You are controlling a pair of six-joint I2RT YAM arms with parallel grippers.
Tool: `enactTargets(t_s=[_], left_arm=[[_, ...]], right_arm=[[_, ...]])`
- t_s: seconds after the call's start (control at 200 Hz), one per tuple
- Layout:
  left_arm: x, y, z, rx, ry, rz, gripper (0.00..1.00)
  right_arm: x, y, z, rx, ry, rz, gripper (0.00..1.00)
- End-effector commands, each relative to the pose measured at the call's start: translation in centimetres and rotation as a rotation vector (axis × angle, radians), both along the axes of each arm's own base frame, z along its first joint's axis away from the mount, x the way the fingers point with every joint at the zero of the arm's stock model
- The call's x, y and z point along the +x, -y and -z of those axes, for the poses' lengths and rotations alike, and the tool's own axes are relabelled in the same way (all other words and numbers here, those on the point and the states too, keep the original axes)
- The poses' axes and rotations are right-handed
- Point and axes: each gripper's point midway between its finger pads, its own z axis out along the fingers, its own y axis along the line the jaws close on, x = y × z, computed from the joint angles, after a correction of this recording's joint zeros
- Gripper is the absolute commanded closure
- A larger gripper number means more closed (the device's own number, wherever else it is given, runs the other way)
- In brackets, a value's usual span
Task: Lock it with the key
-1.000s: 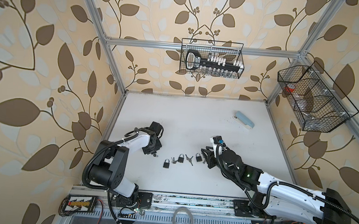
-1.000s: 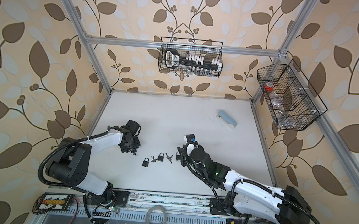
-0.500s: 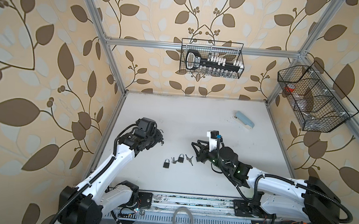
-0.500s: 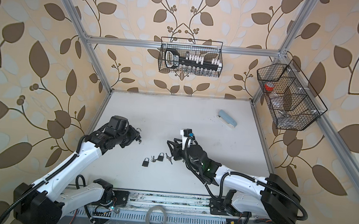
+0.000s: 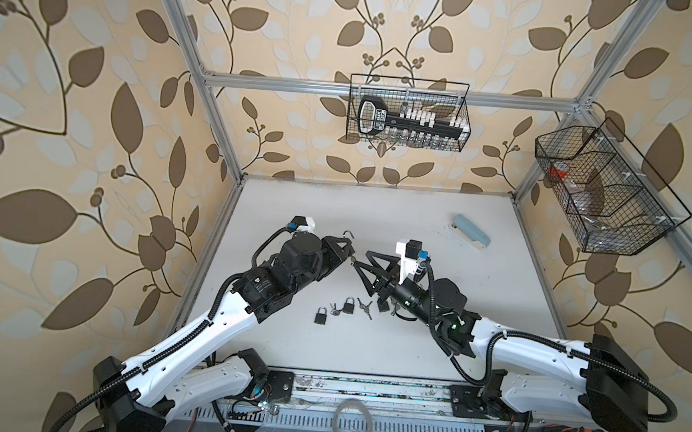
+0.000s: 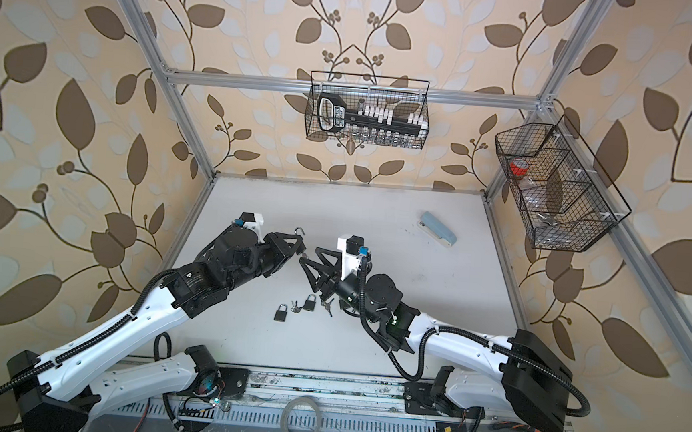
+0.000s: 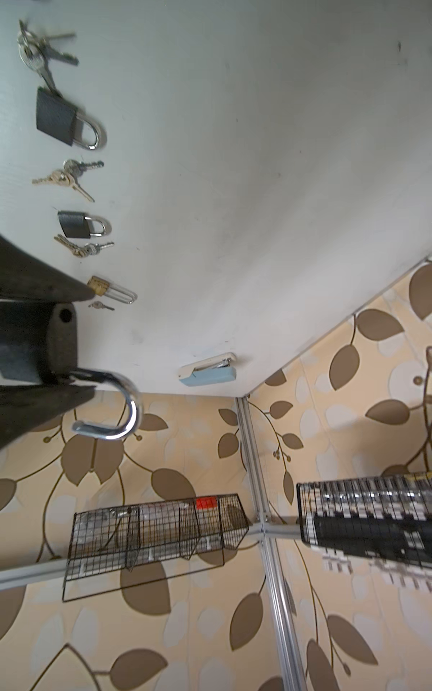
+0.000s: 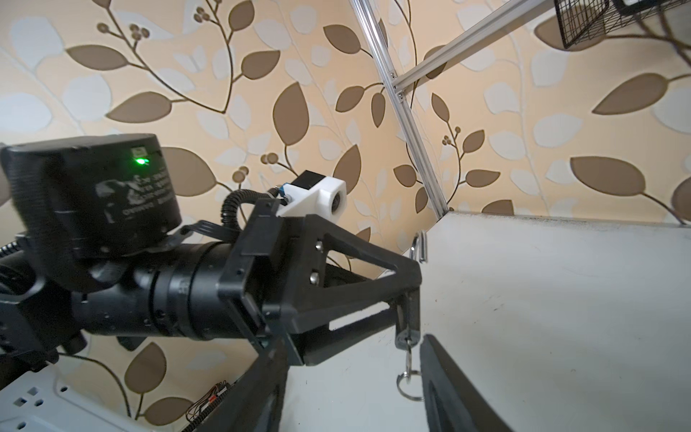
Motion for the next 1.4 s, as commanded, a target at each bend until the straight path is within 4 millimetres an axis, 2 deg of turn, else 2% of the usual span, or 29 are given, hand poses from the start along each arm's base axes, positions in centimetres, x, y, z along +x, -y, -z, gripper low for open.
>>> enactTargets(t_s=[0.0,0.37,0.615,1.01,1.325,1.395], left_arm=[[0.3,-0.4,-5.7,-0.126,0.148,-0.042,0.82],[-1.0,-0.2,-8.7,-0.211,0.185,0.009,0.81],[-1.3,-0.1,-9.6,-0.248,0.203,0.019,0.81],[-1.5,0.0,-9.9,-0.269,0.210,0.030,0.81],[-1.6,0.0,-10.1,-0.277,0.213,0.036,0.81],[-1.6,0.0,-10.0,-0.276,0.212,0.035,0.81]], right_arm=[[0.7,-0.2,-1.0,-0.006,0.046,0.034,0.43],[3.1,-0.6,-3.7,-0.046,0.153,0.088,0.44],[3.4,-2.0,-3.7,-0.051,0.154,0.051,0.48],[3.9,-3.1,-4.5,-0.041,0.161,0.038,0.71],[4.3,-3.5,-4.5,-0.028,0.139,0.041,0.79],[4.4,-3.5,-4.5,-0.025,0.134,0.047,0.86]])
